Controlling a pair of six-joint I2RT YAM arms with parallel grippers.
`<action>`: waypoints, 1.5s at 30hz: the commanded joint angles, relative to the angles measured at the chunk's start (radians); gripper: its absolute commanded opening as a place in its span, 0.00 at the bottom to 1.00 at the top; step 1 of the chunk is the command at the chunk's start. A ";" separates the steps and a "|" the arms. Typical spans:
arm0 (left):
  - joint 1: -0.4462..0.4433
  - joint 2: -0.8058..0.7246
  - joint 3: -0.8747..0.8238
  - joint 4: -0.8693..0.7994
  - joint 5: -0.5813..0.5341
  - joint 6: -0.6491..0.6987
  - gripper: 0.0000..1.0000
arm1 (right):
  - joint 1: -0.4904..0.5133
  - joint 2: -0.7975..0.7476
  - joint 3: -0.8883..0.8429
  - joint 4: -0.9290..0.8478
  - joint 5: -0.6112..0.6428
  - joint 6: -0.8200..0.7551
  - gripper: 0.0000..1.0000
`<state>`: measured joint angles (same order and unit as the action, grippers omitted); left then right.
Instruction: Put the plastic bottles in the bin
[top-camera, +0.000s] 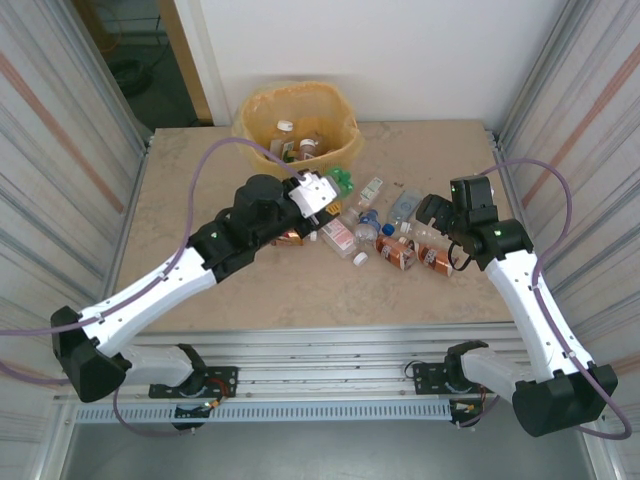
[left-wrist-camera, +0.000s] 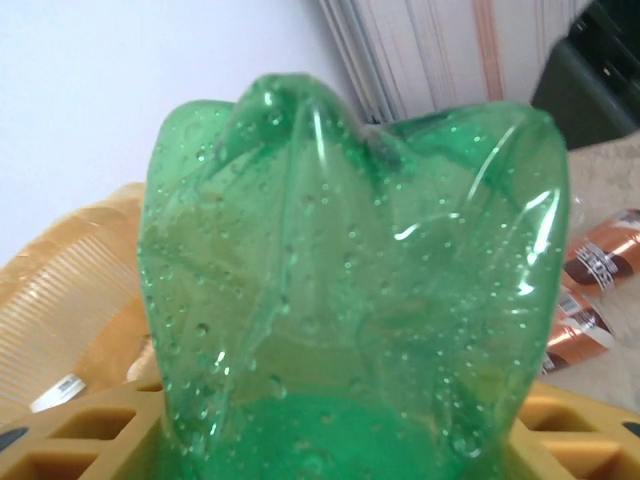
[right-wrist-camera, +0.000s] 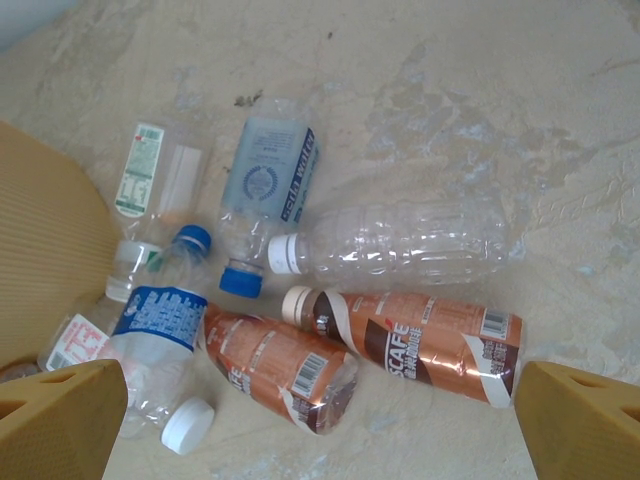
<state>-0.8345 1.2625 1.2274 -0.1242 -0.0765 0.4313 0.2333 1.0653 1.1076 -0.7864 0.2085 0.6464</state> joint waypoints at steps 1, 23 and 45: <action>0.034 -0.025 0.074 0.050 -0.010 -0.058 0.47 | -0.011 -0.009 -0.008 0.014 0.005 0.024 0.98; 0.331 0.328 0.605 -0.095 0.096 -0.225 0.48 | -0.013 -0.050 -0.022 0.009 0.003 0.037 0.98; 0.369 0.719 0.966 -0.327 0.174 -0.232 0.49 | -0.014 -0.102 -0.017 -0.041 0.034 0.036 0.98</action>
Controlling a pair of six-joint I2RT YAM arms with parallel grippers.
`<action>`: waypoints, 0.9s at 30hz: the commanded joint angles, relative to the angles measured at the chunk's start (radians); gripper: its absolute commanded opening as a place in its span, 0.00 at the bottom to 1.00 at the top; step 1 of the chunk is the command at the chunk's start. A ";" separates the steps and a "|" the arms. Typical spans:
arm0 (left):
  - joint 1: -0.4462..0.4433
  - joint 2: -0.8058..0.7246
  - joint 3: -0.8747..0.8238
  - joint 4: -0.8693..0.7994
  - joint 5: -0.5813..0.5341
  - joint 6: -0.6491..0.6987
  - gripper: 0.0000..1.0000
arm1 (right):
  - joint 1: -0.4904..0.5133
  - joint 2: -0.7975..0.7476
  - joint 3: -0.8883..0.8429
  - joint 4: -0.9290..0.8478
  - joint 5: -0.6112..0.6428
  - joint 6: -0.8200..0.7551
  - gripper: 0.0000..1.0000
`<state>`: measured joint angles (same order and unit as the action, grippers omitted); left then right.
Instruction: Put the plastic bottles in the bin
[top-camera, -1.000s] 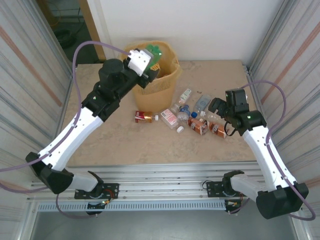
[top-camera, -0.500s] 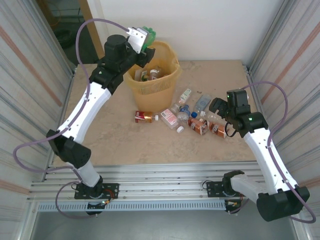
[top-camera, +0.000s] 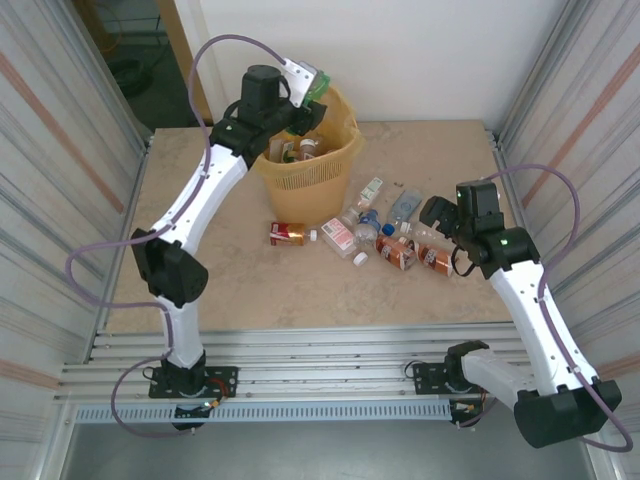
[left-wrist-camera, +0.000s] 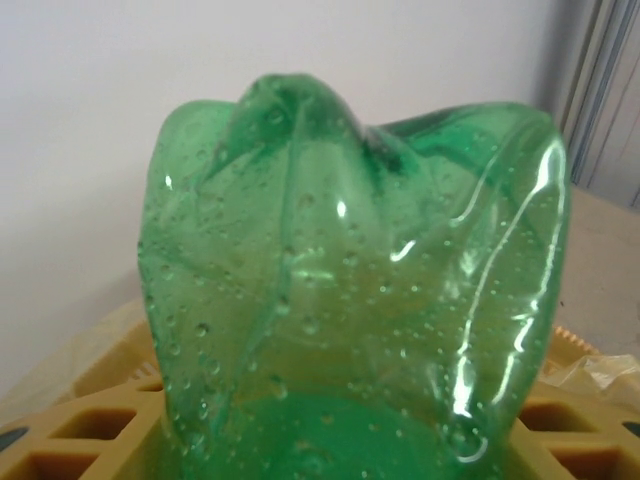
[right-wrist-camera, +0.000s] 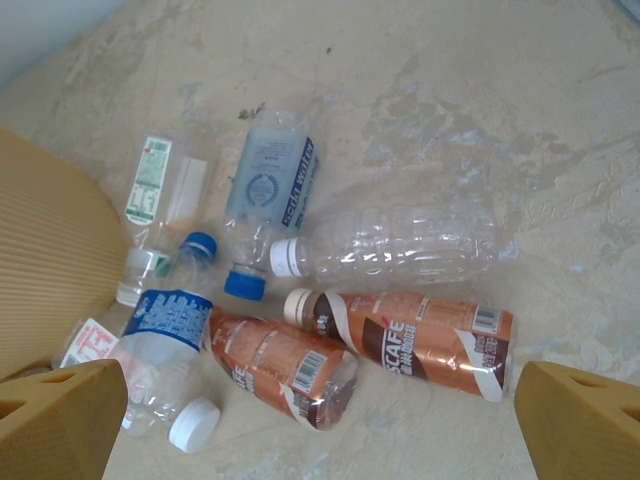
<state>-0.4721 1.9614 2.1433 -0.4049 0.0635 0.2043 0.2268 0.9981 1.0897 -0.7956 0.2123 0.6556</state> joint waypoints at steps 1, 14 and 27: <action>0.006 0.033 0.056 -0.055 0.040 -0.005 0.49 | -0.007 -0.036 0.002 -0.037 0.034 0.026 0.98; 0.006 0.122 0.103 -0.191 0.068 0.036 0.52 | -0.021 -0.041 0.006 -0.076 0.056 0.024 0.98; 0.007 0.172 0.127 -0.298 0.093 0.090 0.58 | -0.026 -0.042 0.010 -0.076 0.061 0.021 0.98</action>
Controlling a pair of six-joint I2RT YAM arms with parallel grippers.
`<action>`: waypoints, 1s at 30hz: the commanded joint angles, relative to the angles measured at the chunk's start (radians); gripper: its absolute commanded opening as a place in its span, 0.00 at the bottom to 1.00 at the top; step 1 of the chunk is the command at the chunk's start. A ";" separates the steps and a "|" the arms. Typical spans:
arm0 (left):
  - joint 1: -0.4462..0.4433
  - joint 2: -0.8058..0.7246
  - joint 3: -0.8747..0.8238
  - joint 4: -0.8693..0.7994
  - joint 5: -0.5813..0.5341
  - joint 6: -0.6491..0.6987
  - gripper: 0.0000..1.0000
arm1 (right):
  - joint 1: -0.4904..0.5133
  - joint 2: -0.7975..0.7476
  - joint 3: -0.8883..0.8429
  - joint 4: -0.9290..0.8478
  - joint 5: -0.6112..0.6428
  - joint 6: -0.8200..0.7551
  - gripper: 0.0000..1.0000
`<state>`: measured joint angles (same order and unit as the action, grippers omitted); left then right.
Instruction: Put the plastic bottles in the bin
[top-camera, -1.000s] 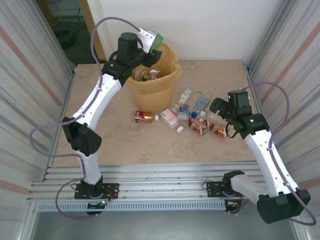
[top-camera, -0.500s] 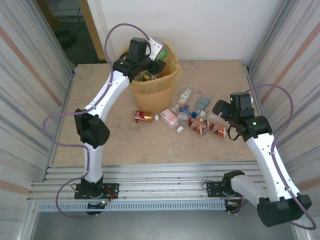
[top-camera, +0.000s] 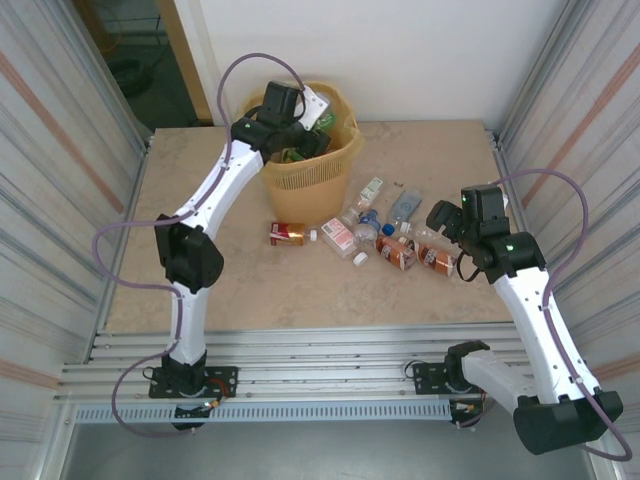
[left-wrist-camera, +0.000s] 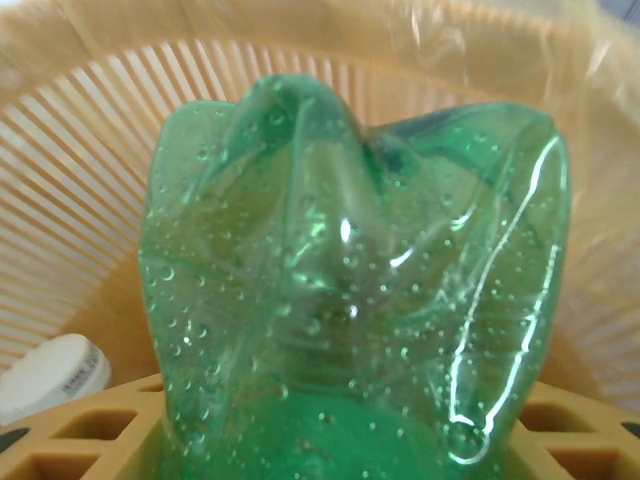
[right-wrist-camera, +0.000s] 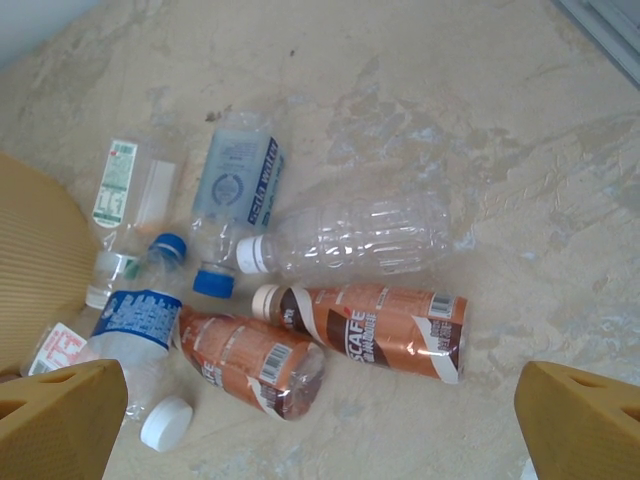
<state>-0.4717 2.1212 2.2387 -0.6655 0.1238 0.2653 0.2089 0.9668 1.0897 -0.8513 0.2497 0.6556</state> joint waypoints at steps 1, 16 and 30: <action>0.007 0.014 0.030 -0.039 0.037 0.033 0.59 | -0.008 -0.010 0.011 -0.020 0.022 0.019 0.98; 0.007 0.033 0.035 -0.056 0.048 0.045 0.77 | -0.013 0.016 0.012 -0.001 0.011 0.009 0.98; 0.007 0.009 0.039 -0.054 0.034 0.048 0.99 | -0.024 0.016 0.001 0.004 0.011 0.003 0.98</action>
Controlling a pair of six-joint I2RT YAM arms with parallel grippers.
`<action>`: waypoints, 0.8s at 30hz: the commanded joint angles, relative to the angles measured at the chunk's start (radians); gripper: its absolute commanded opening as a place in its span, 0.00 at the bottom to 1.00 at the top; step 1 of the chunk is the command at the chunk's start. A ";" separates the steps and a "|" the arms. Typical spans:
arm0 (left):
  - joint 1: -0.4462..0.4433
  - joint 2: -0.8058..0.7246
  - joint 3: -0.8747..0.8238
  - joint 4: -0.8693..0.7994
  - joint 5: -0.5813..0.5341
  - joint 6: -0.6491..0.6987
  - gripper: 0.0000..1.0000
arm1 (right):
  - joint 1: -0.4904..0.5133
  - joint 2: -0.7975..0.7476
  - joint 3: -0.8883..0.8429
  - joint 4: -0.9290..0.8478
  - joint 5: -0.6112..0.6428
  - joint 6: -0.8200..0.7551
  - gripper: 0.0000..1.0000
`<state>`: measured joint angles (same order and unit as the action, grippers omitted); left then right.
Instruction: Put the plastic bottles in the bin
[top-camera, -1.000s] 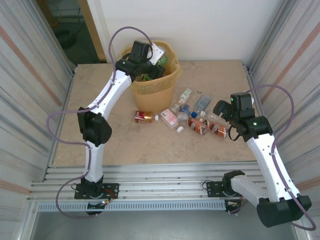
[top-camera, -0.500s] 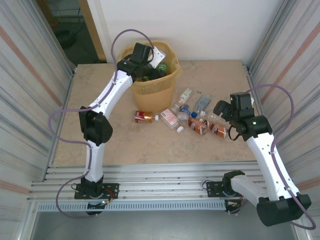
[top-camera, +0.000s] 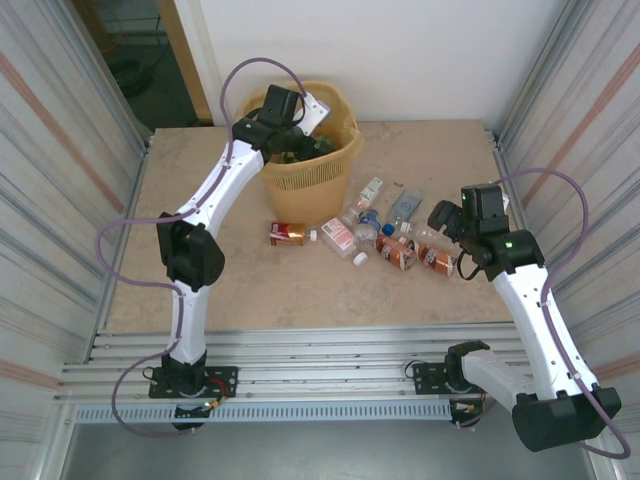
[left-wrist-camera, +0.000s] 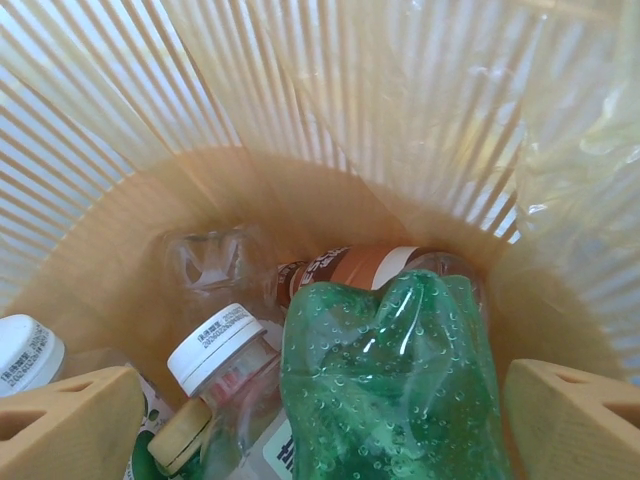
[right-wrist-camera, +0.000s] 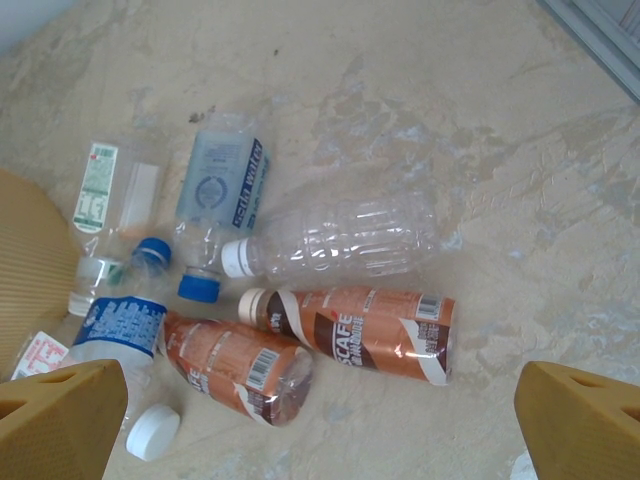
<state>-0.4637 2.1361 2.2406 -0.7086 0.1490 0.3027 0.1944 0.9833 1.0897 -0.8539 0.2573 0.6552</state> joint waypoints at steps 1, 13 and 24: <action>-0.001 -0.007 0.041 -0.011 0.007 0.010 0.99 | -0.011 0.000 -0.001 0.006 0.003 0.003 0.98; -0.001 -0.071 0.054 -0.001 0.022 -0.007 0.99 | -0.021 0.000 -0.005 0.013 -0.004 -0.003 0.98; -0.001 -0.248 -0.053 0.086 0.034 -0.073 0.99 | -0.056 0.082 -0.031 0.026 -0.052 -0.042 0.98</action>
<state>-0.4644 1.9892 2.2219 -0.6746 0.1581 0.2657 0.1555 1.0443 1.0756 -0.8375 0.2302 0.6430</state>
